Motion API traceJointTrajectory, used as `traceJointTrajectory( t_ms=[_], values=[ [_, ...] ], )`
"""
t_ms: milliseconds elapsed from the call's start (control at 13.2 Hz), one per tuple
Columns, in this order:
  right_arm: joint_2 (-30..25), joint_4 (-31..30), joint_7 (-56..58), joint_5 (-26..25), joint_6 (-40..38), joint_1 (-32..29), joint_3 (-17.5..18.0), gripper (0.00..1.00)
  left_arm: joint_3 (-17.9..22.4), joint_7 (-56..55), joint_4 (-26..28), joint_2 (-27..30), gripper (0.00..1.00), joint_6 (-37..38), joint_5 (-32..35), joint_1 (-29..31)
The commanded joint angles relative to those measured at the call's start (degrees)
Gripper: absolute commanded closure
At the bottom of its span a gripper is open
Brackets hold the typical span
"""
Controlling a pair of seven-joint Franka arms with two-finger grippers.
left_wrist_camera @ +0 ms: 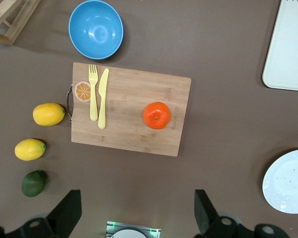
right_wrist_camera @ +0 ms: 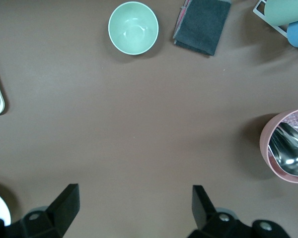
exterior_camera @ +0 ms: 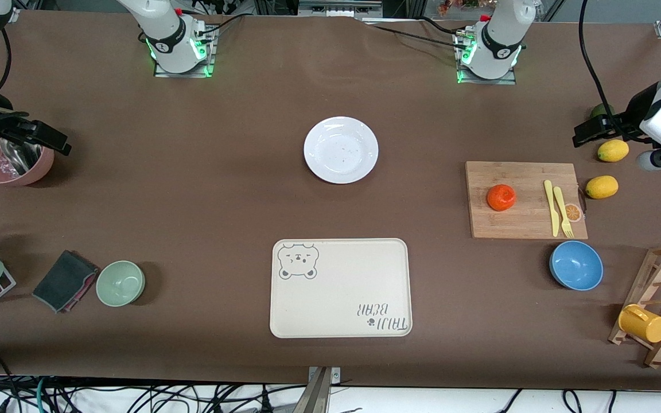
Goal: Place orange and plate with both arms
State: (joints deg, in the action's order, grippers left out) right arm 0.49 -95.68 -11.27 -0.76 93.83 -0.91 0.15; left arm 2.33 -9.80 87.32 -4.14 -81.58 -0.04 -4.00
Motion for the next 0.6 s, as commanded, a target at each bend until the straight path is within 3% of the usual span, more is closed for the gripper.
traceJointTrajectory(
  t_ms=[0, 528],
  values=[
    [0.12, 0.84, 0.19, 0.32, -0.93, -0.32, 0.11, 0.00, -0.13, -0.40, -1.54, -0.43, 0.00, 1.33, 1.45, -0.13],
    [0.12, 0.84, 0.19, 0.32, -1.10, -0.23, 0.20, 0.00, -0.13, -0.40, -1.89, -0.52, 0.00, 1.07, 1.09, 0.05]
  ],
)
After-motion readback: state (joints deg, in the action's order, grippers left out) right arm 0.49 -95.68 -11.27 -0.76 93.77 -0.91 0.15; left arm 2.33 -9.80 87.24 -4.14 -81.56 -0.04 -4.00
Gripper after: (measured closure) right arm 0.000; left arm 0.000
